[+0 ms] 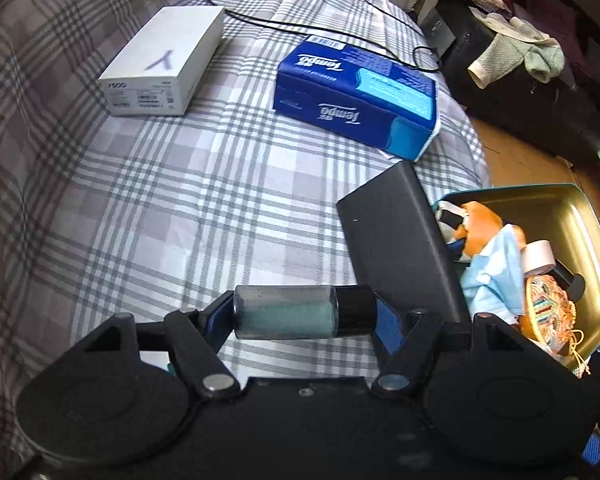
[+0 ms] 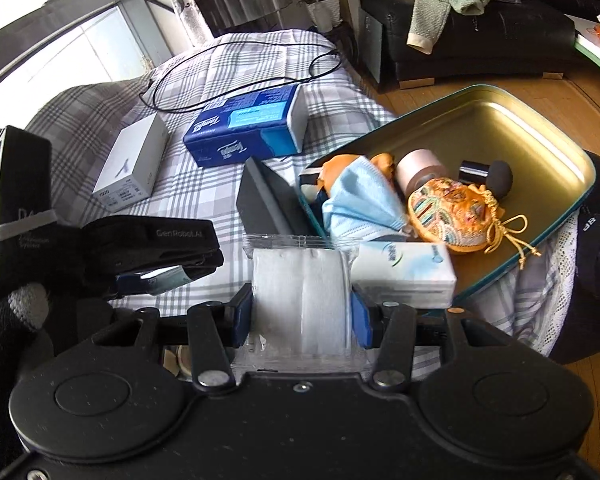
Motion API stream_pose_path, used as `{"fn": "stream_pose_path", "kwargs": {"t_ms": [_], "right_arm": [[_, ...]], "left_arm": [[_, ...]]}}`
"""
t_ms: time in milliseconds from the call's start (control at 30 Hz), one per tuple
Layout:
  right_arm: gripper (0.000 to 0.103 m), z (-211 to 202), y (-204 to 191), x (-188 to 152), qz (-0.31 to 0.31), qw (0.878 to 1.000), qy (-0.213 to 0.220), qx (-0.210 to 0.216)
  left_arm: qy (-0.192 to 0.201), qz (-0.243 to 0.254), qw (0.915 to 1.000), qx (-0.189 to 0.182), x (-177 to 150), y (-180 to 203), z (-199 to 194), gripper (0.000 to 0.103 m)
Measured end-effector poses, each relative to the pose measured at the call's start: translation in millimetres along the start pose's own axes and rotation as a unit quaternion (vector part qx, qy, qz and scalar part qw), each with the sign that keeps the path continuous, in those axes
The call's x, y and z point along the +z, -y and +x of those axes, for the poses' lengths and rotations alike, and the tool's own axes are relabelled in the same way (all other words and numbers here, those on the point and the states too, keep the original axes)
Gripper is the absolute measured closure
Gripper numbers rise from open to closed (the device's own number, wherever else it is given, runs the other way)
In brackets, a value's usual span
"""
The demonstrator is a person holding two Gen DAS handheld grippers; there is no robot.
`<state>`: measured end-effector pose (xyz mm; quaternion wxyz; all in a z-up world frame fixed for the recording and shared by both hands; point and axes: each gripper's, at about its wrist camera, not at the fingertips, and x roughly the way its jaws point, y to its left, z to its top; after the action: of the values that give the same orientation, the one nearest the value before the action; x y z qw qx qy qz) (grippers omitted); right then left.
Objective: Organize soft objects
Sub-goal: 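Carry the bottle into the tin with the left tool while the right tool carries the cotton pads there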
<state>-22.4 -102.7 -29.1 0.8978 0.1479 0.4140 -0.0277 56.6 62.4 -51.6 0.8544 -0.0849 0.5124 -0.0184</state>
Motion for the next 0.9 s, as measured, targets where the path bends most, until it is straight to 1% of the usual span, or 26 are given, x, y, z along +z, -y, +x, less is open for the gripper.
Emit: {"fn": "stream_pose_path", "kwargs": {"t_ms": [100, 233, 300, 433, 500, 700, 900], "right_arm": [[0.054, -4.6, 16.0, 14.4, 0.024, 0.999, 0.013, -0.019], [0.054, -9.8, 37.3, 32.1, 0.064, 0.995, 0.046, -0.068], [0.054, -10.1, 49.9, 39.3, 0.09, 0.992, 0.054, -0.075], [0.054, -6.8, 77.8, 50.0, 0.147, 0.982, 0.066, -0.102], [0.054, -5.1, 87.2, 53.6, 0.166, 0.977, 0.073, -0.114], [0.054, 0.7, 105.6, 61.5, 0.192, 0.963, 0.094, -0.162], [0.054, 8.5, 112.9, 67.3, 0.2, 0.958, 0.102, -0.18]], "left_arm": [[0.001, 0.016, 0.9998, -0.011, 5.1, 20.4, -6.5, 0.034], [0.007, 0.044, 0.9988, -0.017, 12.6, 50.6, -14.2, 0.034], [0.01, 0.059, 0.998, -0.019, 16.9, 68.1, -16.2, 0.034], [0.008, 0.081, 0.9962, -0.031, 27.0, 96.9, -15.7, 0.034], [0.007, 0.093, 0.9951, -0.032, 31.5, 109.9, -13.1, 0.034], [-0.006, 0.115, 0.9927, -0.036, 45.8, 138.2, 2.0, 0.034], [-0.016, 0.141, 0.9889, -0.043, 59.2, 171.3, 21.3, 0.034]]}}
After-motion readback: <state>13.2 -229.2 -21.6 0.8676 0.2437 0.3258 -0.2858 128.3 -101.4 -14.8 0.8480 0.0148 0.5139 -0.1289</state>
